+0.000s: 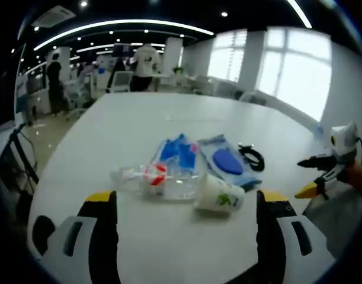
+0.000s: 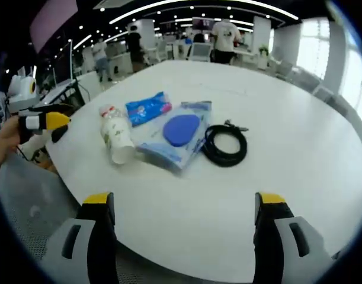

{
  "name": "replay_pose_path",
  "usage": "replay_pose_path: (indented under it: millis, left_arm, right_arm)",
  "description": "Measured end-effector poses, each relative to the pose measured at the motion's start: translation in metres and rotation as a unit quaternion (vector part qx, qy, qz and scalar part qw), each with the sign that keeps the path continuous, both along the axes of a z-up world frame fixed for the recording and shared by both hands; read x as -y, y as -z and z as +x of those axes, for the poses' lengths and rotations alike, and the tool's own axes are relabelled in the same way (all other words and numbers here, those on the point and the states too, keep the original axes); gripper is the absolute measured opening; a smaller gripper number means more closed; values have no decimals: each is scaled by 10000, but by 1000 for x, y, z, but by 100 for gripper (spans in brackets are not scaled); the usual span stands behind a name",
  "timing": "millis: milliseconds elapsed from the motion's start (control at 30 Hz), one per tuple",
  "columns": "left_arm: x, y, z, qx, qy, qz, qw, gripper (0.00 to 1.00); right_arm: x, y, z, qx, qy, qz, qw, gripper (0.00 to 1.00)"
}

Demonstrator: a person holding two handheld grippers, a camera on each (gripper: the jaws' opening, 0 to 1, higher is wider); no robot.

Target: Arrange the tabletop items into an orderly group along one side of the table until the central work area is clear of visible clutter.

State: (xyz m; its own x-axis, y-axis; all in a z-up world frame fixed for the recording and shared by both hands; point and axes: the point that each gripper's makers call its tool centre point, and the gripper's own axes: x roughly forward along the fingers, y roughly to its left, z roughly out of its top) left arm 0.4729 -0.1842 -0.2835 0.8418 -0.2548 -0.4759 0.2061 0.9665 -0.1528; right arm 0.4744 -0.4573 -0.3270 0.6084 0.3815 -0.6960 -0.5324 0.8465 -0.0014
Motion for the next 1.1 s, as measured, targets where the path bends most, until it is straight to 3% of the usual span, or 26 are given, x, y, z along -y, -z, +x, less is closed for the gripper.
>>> replay_pose_path:
  millis: [267,1100]
  left_arm:
    - [1,4,-2,-111,32,5,9999,94]
    - [4,-1,-1,15,118,90,9999,93]
  right_arm:
    - [1,1,0,-19,25,-18,10000,96]
    - [0,6,-6,-190,-17,3,9998,95]
